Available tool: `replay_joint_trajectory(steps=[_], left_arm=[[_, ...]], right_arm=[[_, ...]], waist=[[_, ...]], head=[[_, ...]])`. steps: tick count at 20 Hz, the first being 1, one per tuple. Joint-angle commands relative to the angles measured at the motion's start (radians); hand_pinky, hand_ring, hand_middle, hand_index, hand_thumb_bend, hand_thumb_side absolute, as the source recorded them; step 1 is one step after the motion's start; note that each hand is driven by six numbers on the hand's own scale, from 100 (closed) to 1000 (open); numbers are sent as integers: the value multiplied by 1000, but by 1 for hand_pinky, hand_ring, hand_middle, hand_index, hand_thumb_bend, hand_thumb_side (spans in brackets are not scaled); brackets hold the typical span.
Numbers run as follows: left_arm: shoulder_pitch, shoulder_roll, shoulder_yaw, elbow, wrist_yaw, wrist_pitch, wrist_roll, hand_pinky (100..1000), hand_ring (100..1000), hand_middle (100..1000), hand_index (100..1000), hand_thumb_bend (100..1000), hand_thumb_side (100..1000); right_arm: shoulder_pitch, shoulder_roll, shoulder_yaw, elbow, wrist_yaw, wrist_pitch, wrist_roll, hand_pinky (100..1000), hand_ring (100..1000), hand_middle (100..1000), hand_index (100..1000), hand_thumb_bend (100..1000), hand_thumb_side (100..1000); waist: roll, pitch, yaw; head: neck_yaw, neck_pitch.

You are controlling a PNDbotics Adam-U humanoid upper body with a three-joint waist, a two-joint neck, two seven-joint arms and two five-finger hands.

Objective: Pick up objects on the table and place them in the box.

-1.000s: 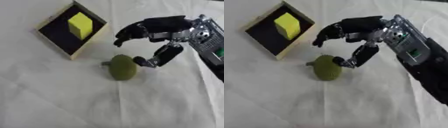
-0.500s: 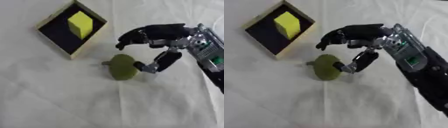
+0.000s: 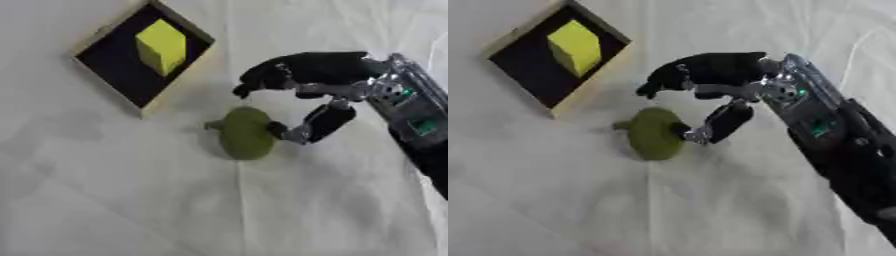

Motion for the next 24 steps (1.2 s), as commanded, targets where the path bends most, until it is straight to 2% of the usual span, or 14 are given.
replay_joint_trajectory(steps=[1, 8, 10, 12, 14, 16, 17, 21, 24], left_arm=[[-14, 22, 9, -19, -2, 1, -6, 831, 634, 684, 802, 100, 672], [-13, 23, 10, -19, -3, 3, -11, 831, 634, 686, 802, 100, 672], [-12, 23, 10, -19, -3, 5, -12, 831, 634, 686, 802, 100, 672], [-11, 22, 9, -19, -4, 7, -13, 831, 634, 686, 802, 100, 672], [-11, 21, 8, -19, -3, 8, -15, 831, 634, 686, 802, 100, 672], [-11, 19, 8, -19, -2, 9, -15, 831, 634, 687, 802, 100, 672], [-11, 19, 8, -19, -2, 10, -15, 831, 634, 687, 802, 100, 672], [-11, 17, 8, -19, -2, 11, -14, 831, 634, 687, 802, 100, 672], [-11, 15, 8, -19, -1, 12, -14, 831, 634, 688, 802, 100, 672]], right_arm=[[-10, -7, -8, 7, 30, -142, 124, 938, 948, 796, 962, 100, 336], [-14, -6, 8, 6, 29, -164, 139, 939, 946, 790, 953, 100, 322], [-16, -9, 11, -6, 16, -171, 148, 939, 945, 785, 944, 100, 284], [-19, -9, 15, -17, 5, -180, 160, 939, 944, 771, 928, 100, 303], [-21, -8, 20, -23, -3, -187, 173, 936, 938, 715, 891, 100, 319], [-23, -5, 22, -24, -9, -189, 178, 927, 913, 586, 801, 100, 320], [-24, -4, 23, -24, -12, -188, 178, 921, 899, 549, 773, 100, 325], [-28, 3, 23, -19, -17, -174, 169, 877, 819, 443, 669, 100, 309], [-28, 8, 22, -15, -19, -154, 154, 843, 756, 405, 629, 100, 300]], waist=[[5, -17, 2], [2, -16, 4], [0, -17, 2], [0, -18, 2], [-1, -19, 2], [-1, -20, 2], [-1, -21, 2], [-1, -21, 4], [-2, -20, 5]], head=[[0, -15], [4, -17], [5, -16], [5, -17], [5, -17], [5, -16], [5, -16], [6, -15], [6, -15]])
